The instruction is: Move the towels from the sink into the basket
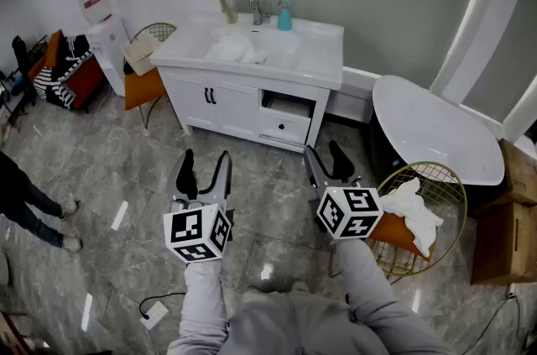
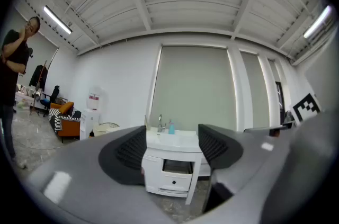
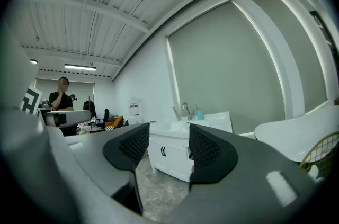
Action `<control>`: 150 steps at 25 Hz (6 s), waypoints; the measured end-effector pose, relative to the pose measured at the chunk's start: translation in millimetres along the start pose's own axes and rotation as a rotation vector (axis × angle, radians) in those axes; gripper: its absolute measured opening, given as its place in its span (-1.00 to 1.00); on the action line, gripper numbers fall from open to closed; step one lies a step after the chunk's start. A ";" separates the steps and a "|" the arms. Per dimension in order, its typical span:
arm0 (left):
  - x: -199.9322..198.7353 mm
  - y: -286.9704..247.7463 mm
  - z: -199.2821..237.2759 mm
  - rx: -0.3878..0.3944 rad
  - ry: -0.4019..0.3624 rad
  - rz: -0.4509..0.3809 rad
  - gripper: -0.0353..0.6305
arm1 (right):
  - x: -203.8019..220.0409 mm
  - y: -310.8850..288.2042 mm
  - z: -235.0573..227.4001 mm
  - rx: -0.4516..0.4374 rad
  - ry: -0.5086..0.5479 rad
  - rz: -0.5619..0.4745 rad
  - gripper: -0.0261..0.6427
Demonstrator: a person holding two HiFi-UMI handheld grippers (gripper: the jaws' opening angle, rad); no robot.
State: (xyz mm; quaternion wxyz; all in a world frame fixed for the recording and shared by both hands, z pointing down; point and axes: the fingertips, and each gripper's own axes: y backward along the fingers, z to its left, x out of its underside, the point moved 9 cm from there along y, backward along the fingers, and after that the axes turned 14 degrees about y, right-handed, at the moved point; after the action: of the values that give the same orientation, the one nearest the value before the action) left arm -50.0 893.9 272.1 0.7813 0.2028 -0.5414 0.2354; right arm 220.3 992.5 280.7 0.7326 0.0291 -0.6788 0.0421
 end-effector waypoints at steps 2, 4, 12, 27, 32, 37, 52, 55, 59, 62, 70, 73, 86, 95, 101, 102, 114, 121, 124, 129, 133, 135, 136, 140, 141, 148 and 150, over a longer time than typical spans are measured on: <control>-1.4 -0.6 0.9 -0.001 -0.005 -0.001 0.18 | -0.4 -1.7 0.7 0.000 -0.001 -0.002 -0.22; -2.4 -1.1 2.4 -0.003 -0.008 -0.003 0.18 | -0.5 -3.7 1.8 -0.003 -0.002 -0.004 -0.22; -2.8 -2.8 7.6 -0.006 -0.009 -0.005 0.18 | 0.5 -7.8 5.0 -0.005 -0.003 0.000 -0.22; -9.2 -9.6 50.9 0.031 -0.015 0.009 0.18 | -2.7 -27.7 42.6 -0.020 0.011 -0.019 -0.22; -11.7 -20.4 77.2 0.044 -0.008 0.021 0.18 | 5.4 -40.8 60.9 -0.013 0.007 -0.007 -0.22; -6.4 -55.4 95.2 0.038 -0.018 0.033 0.18 | 17.8 -81.1 56.3 -0.016 -0.012 0.001 -0.21; -20.2 -250.4 135.7 -0.055 -0.057 0.001 0.18 | 13.5 -309.5 -16.0 -0.161 -0.023 -0.034 -0.20; -15.1 -277.1 147.6 -0.063 -0.047 0.021 0.18 | 17.8 -343.4 -19.2 -0.187 -0.019 -0.017 -0.20; -11.4 -323.3 174.7 -0.048 -0.047 0.037 0.18 | 25.2 -397.4 -18.0 -0.203 -0.021 -0.006 -0.19; -8.2 -370.5 201.5 -0.009 -0.041 0.045 0.18 | 35.0 -445.9 -17.7 -0.207 -0.016 0.011 -0.17; -19.8 -524.3 278.0 0.174 -0.045 0.135 0.18 | 41.9 -600.8 -8.8 -0.197 0.062 0.107 -0.05; -19.3 -575.4 298.6 0.237 -0.078 0.199 0.18 | 44.8 -649.9 -4.9 -0.213 0.099 0.146 0.00; 41.4 -733.0 311.7 0.637 -0.504 0.679 0.49 | 117.1 -767.7 -35.8 -0.381 0.280 0.475 0.28; 96.0 -834.2 299.0 0.865 -0.991 0.986 0.61 | 177.2 -828.5 -53.0 -0.526 0.332 0.665 0.44; 138.4 -877.8 291.0 0.990 -1.242 1.139 0.68 | 210.8 -852.7 -61.3 -0.603 0.414 0.788 0.53; 145.2 -883.1 290.2 1.007 -1.271 1.160 0.72 | 215.2 -855.6 -62.4 -0.609 0.422 0.800 0.55; 208.6 -917.3 281.2 1.133 -1.476 1.367 0.84 | 259.8 -891.6 -65.1 -0.654 0.405 0.899 0.63; 233.5 -918.3 289.3 1.123 -1.556 1.394 0.83 | 278.5 -904.9 -60.4 -0.639 0.412 0.908 0.62; 241.4 -915.1 293.8 1.108 -1.589 1.397 0.79 | 287.3 -906.7 -55.0 -0.678 0.364 0.932 0.56; 243.0 -908.8 298.4 1.080 -1.622 1.372 0.52 | 288.0 -904.0 -45.1 -0.724 0.309 0.963 0.07; 234.4 -901.7 296.8 1.050 -1.623 1.321 0.28 | 278.8 -901.4 -46.1 -0.693 0.323 0.960 -0.19; 226.3 -897.7 295.4 1.030 -1.598 1.292 0.16 | 267.6 -899.7 -48.8 -0.655 0.350 0.930 -0.33; 221.6 -895.4 294.7 1.019 -1.581 1.278 0.09 | 262.2 -898.0 -49.9 -0.636 0.357 0.912 -0.38; 205.4 -886.0 292.9 0.964 -1.502 1.233 -0.13 | 245.0 -890.6 -53.4 -0.572 0.365 0.857 -0.47; 201.6 -884.5 292.7 0.949 -1.479 1.224 -0.15 | 240.3 -889.5 -54.0 -0.558 0.367 0.843 -0.50; 164.2 -883.6 284.5 0.858 -1.327 1.117 -0.23 | 194.7 -888.4 -64.1 -0.429 0.349 0.707 -0.58; 150.2 -885.2 280.0 0.827 -1.301 1.069 -0.23 | 178.1 -888.7 -67.1 -0.399 0.350 0.667 -0.59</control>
State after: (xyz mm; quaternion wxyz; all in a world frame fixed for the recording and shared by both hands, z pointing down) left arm 305.4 41.8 451.5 -0.0210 0.2806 -0.7664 0.5774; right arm 390.1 119.0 466.0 0.7742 -0.3420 -0.5114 0.1487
